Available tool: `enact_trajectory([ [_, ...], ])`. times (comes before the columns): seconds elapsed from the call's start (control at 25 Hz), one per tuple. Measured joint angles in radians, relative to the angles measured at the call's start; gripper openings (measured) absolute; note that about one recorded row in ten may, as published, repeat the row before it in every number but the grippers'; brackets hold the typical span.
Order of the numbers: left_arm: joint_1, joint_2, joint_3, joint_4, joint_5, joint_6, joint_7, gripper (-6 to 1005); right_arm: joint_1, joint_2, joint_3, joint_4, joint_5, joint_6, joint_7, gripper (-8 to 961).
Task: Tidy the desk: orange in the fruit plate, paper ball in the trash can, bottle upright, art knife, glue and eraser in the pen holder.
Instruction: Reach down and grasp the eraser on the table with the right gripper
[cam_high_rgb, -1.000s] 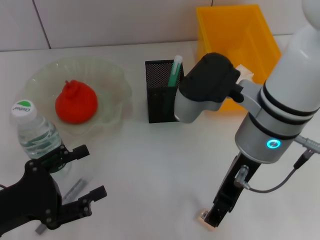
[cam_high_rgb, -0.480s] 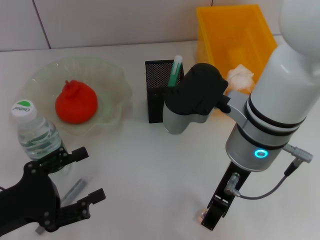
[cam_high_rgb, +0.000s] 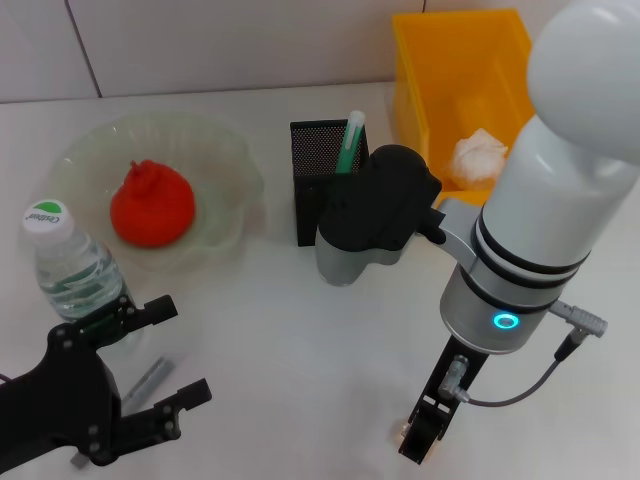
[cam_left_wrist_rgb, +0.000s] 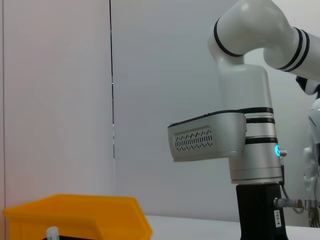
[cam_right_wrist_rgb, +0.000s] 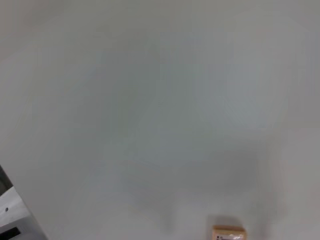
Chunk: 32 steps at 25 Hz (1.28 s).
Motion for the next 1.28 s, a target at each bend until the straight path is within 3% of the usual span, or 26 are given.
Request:
enact_trajectory([
  [1.16, -0.005, -0.002, 0.0, 0.0, 0.02, 0.001, 0.0, 809, 0.019, 0.001, -0.041, 0.063, -0.01, 0.04, 0.001, 731],
  [1.28, -0.005, -0.002, 0.0, 0.0, 0.021, 0.001, 0.0, 809, 0.024, 0.001, -0.042, 0.064, -0.011, 0.036, 0.001, 666],
])
